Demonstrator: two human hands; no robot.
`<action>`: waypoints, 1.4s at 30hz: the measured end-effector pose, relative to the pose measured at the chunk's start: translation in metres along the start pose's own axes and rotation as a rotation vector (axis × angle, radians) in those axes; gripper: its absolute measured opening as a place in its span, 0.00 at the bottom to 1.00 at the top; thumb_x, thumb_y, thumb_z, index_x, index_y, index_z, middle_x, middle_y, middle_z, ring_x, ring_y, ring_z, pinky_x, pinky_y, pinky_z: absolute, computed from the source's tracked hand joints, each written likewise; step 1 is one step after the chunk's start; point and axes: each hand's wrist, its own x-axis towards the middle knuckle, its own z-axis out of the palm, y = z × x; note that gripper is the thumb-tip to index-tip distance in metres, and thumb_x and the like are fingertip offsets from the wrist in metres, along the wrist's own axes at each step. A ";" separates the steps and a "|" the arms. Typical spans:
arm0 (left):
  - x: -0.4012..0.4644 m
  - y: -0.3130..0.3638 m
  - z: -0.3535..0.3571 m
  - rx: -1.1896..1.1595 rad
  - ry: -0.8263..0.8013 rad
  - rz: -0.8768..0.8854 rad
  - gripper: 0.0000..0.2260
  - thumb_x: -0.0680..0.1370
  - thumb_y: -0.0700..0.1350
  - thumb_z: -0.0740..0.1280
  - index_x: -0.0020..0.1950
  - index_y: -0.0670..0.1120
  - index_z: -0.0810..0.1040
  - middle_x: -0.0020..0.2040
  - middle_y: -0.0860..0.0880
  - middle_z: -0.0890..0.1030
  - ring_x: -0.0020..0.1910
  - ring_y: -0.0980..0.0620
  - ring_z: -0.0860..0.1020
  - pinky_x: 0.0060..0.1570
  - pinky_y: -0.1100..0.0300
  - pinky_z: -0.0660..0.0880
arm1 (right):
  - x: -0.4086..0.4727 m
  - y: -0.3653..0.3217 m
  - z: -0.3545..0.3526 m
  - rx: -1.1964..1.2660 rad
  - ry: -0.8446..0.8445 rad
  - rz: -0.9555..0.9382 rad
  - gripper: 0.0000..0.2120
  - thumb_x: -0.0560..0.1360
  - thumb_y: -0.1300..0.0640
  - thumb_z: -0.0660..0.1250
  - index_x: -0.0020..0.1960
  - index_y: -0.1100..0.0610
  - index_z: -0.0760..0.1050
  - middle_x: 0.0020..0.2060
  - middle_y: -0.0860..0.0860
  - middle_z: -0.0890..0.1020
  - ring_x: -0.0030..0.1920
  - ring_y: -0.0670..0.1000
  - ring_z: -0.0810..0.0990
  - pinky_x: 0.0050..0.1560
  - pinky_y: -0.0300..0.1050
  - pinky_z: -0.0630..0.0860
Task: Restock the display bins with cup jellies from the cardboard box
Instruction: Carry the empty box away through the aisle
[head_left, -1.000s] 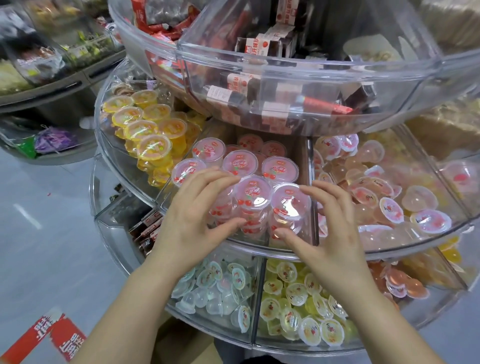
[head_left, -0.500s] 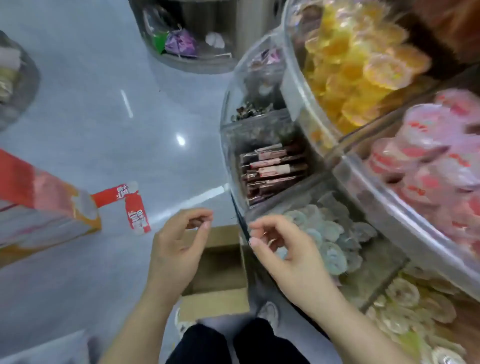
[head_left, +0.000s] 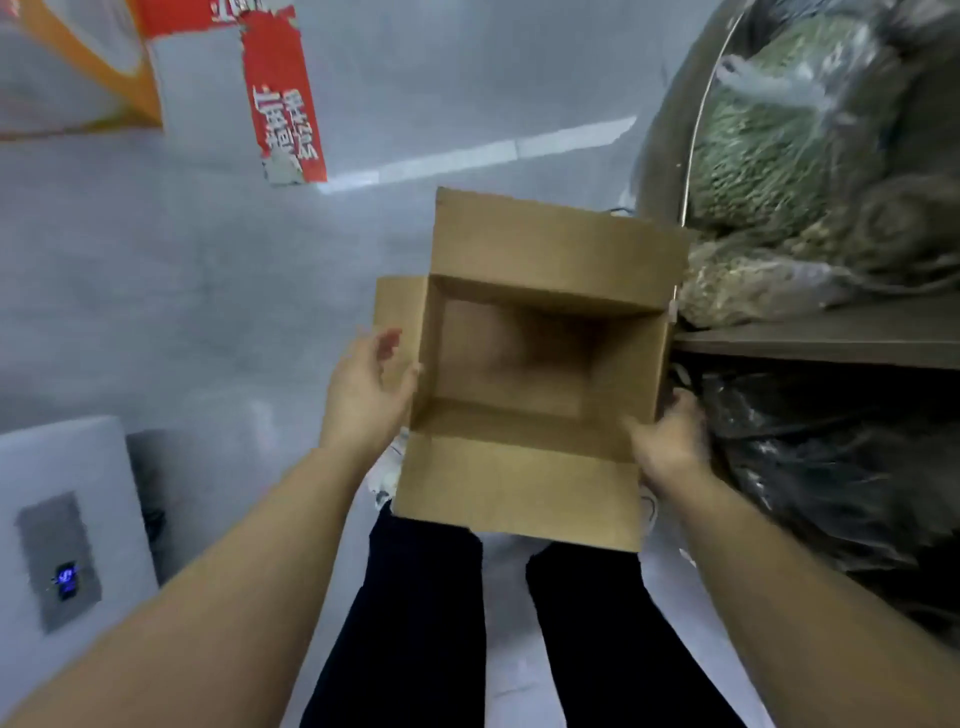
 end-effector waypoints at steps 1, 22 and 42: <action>0.013 -0.010 0.014 0.003 -0.022 -0.018 0.19 0.75 0.45 0.68 0.64 0.46 0.70 0.60 0.51 0.74 0.56 0.52 0.74 0.57 0.57 0.71 | 0.016 0.005 0.010 -0.016 0.028 0.027 0.31 0.72 0.57 0.69 0.70 0.61 0.60 0.66 0.61 0.71 0.64 0.62 0.71 0.63 0.58 0.70; -0.092 0.174 -0.261 -0.399 0.226 -0.041 0.13 0.73 0.33 0.62 0.51 0.48 0.77 0.40 0.58 0.81 0.37 0.61 0.79 0.42 0.65 0.75 | -0.266 -0.207 -0.149 0.106 0.157 -0.407 0.12 0.75 0.57 0.60 0.58 0.51 0.70 0.46 0.48 0.81 0.48 0.56 0.79 0.52 0.56 0.76; 0.095 0.514 -0.408 -0.473 0.152 0.198 0.20 0.71 0.31 0.62 0.60 0.45 0.77 0.53 0.49 0.82 0.54 0.49 0.79 0.55 0.56 0.74 | -0.224 -0.523 -0.350 0.254 0.108 -0.643 0.09 0.76 0.59 0.57 0.51 0.46 0.70 0.45 0.50 0.81 0.45 0.53 0.78 0.41 0.45 0.73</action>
